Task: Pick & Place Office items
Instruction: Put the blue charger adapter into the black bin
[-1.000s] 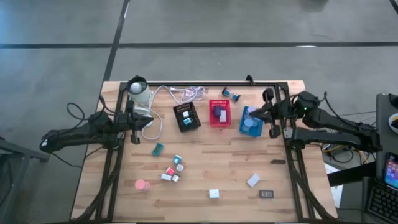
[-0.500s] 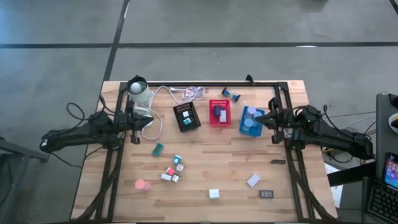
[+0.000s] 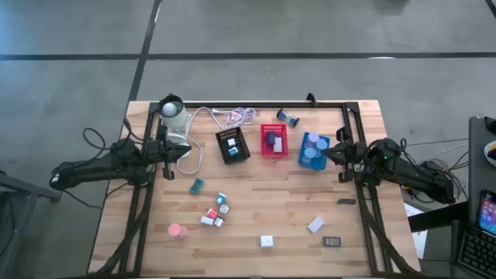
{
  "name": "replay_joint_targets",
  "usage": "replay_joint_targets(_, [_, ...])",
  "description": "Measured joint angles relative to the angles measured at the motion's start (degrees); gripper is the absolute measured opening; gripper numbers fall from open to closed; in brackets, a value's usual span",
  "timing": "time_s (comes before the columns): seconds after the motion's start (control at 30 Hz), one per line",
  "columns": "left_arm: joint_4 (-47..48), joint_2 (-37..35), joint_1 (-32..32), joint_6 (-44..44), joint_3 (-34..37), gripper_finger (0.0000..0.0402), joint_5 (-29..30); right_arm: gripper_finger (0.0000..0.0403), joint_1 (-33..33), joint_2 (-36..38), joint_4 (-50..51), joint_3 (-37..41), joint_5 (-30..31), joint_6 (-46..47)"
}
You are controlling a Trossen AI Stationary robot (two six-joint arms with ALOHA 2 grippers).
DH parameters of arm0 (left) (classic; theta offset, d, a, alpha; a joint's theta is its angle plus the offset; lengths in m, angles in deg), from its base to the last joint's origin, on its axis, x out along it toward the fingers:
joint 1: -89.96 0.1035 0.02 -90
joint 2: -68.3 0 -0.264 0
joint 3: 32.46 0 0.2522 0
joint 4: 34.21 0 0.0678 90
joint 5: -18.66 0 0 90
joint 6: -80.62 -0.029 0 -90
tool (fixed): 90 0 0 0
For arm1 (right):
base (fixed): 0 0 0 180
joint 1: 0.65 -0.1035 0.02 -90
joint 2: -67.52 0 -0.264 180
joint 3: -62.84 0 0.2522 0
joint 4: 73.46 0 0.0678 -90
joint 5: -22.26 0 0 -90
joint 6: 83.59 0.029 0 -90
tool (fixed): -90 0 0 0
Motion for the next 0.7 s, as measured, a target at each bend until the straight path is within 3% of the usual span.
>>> replay_joint_targets(0.7, [-0.08,0.02,0.01,-0.02,0.00,0.0012,0.00,0.0008,0.01,-0.13,-0.92,1.45,0.03,-0.65])
